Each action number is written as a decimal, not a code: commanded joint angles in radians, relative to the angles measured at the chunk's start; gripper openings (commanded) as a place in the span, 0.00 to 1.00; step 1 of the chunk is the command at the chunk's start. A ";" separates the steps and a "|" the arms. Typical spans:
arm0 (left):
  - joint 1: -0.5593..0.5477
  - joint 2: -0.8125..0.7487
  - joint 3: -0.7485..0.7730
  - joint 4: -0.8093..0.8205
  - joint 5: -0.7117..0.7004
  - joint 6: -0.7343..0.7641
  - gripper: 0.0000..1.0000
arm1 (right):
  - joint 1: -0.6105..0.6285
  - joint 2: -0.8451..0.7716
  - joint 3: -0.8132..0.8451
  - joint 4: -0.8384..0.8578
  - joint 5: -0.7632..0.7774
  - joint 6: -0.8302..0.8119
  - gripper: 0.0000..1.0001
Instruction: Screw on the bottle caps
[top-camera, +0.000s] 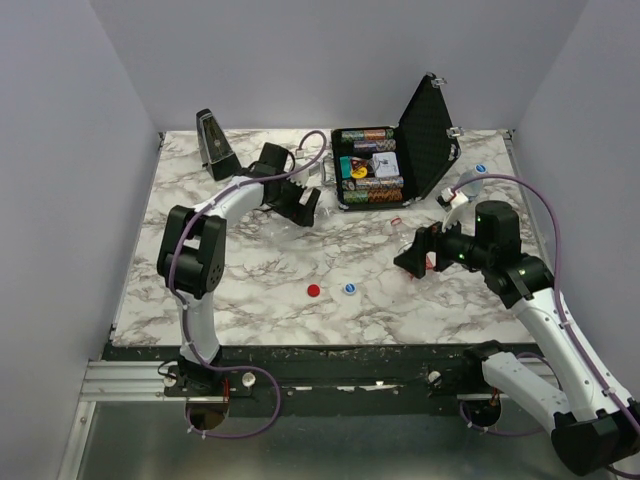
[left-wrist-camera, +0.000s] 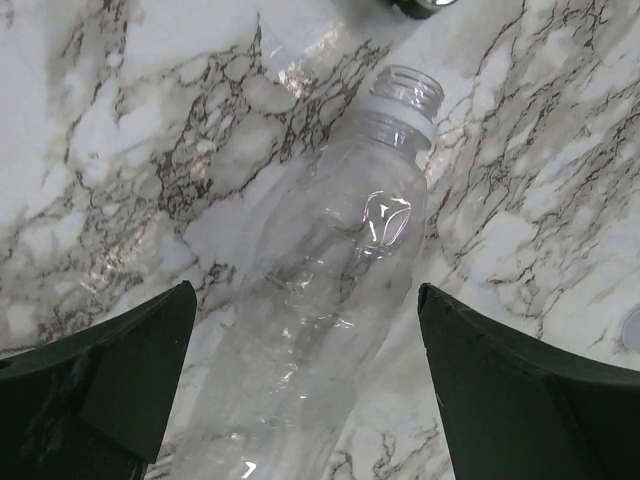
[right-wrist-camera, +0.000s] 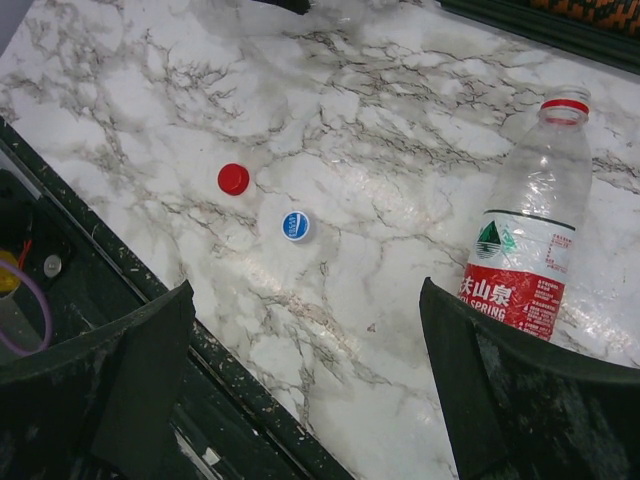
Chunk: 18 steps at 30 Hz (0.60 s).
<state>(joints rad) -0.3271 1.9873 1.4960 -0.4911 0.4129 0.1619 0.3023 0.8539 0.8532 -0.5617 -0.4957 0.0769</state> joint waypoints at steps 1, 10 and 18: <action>0.007 -0.099 -0.072 -0.001 -0.033 -0.065 0.99 | 0.009 -0.019 -0.020 0.020 -0.023 -0.016 1.00; -0.021 -0.202 -0.129 -0.013 -0.035 -0.082 0.99 | 0.009 -0.016 -0.026 0.025 -0.026 -0.026 1.00; -0.188 -0.130 -0.086 -0.055 -0.238 -0.327 0.99 | 0.009 -0.012 -0.025 0.028 -0.011 -0.034 1.00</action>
<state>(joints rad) -0.4286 1.8130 1.3785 -0.5144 0.3096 0.0162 0.3023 0.8467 0.8410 -0.5545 -0.5026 0.0605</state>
